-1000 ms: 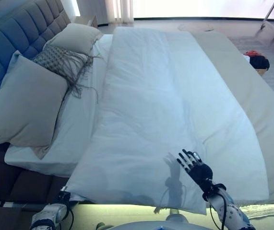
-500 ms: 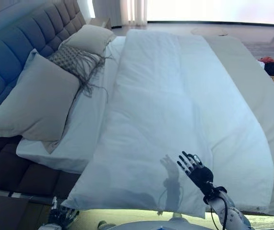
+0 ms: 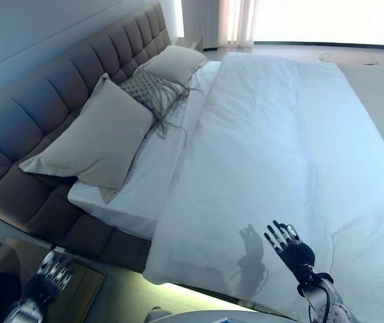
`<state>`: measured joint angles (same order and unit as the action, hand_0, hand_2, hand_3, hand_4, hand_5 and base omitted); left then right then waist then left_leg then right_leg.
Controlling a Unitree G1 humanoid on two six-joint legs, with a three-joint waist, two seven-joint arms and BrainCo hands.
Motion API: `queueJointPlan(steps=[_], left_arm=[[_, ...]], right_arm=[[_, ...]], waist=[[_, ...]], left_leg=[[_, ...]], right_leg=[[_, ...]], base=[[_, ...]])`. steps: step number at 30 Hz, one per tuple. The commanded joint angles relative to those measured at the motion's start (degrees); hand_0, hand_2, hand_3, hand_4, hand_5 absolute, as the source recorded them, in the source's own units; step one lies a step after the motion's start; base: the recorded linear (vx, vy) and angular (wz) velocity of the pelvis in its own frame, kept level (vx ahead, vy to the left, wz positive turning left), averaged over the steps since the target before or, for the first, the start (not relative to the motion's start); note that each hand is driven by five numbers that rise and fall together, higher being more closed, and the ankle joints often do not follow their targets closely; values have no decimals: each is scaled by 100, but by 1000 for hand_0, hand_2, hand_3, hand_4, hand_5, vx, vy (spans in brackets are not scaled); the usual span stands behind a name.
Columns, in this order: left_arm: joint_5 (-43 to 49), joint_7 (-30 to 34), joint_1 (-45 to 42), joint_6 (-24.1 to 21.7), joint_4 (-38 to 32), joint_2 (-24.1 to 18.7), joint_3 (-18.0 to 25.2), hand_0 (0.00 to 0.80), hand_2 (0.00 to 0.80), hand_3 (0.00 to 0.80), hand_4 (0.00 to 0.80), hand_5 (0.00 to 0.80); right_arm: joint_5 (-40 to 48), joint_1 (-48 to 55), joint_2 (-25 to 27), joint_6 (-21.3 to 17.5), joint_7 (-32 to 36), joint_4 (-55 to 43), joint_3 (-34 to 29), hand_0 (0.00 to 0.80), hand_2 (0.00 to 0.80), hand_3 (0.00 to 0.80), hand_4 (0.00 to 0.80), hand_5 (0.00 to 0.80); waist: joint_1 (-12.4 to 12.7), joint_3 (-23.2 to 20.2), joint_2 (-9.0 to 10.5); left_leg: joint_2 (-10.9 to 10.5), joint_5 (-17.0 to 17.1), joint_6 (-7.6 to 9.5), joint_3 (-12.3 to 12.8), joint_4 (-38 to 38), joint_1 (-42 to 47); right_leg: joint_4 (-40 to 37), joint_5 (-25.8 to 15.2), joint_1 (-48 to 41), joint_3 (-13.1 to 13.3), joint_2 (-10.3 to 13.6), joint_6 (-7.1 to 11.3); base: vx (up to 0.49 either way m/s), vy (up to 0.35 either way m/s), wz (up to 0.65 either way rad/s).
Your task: Make the bed neatly
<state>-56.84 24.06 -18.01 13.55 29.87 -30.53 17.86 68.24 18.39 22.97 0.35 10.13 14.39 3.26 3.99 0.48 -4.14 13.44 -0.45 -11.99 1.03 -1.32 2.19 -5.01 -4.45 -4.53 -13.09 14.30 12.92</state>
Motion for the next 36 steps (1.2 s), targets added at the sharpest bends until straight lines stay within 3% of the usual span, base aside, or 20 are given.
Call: queueJointPlan(steps=[1,4,11,16,19,24,30,36], left_arm=[[328,275,590,-482,-195,-233,-183,0,0,0,0,0],[1283,-380,922,-1176,-231,-298,-815,0,0,0,0,0],[3365,-1961,1384,-2363,-584,-461,-1689,0,0,0,0,0],[5213,-3545,2572,-2756,-629,-610,-3025,0,0,0,0,0],[5982,-4422,3306,-2817,-605,-630,-3612,0,0,0,0,0],[6939,-5357,4332,-2588,-417,-455,-4248,0,0,0,0,0],[7645,-5796,5272,-2383,-27,-88,-4548,0,0,0,0,0],[8318,-5918,5921,-2038,-20,76,-4808,0,0,0,0,0]], right_arm=[[-16,-130,-90,-456,59,-188,-302,0,0,0,0,0],[-213,-160,-9,-531,-224,-93,-347,0,0,0,0,0],[-32,163,-3,-528,-500,-120,-595,0,0,0,0,0],[402,-65,-107,-965,-284,565,-552,0,0,0,0,0],[584,-400,-125,-1213,-69,864,-525,0,0,0,0,0],[909,-807,-122,-1434,374,1164,-234,0,0,0,0,0],[1157,-1514,-162,-1511,567,1295,233,0,0,0,0,0],[1102,-2307,-186,-1665,329,1068,546,0,0,0,0,0]], waist=[[-49,84,208],[-223,94,249],[-541,190,380],[-834,772,477],[-994,1300,450],[-1084,2004,519],[-1018,2496,580],[-962,2749,520]], left_leg=[[-32,276,279,208,425,-289],[3,250,278,331,434,-252],[68,151,303,554,495,-239],[14,98,341,453,765,-859],[-56,159,338,312,950,-1399],[-202,313,341,140,1288,-2359],[-405,452,410,11,1549,-3253],[-531,559,456,94,1551,-3574]], right_leg=[[455,328,124,119,-19,-241],[472,319,170,242,-27,-226],[545,282,356,477,-15,-113],[848,172,1073,731,33,-17],[1032,49,1619,827,59,-45],[1285,-150,2454,858,114,-56],[1637,-207,3250,803,186,-31],[1756,-279,3605,765,269,-30]], base=[[12,-35,-1],[37,-57,-2],[19,-92,-11],[-240,-79,-12],[-362,14,-4],[-260,-37,3],[-192,-57,8],[-118,-30,9]])
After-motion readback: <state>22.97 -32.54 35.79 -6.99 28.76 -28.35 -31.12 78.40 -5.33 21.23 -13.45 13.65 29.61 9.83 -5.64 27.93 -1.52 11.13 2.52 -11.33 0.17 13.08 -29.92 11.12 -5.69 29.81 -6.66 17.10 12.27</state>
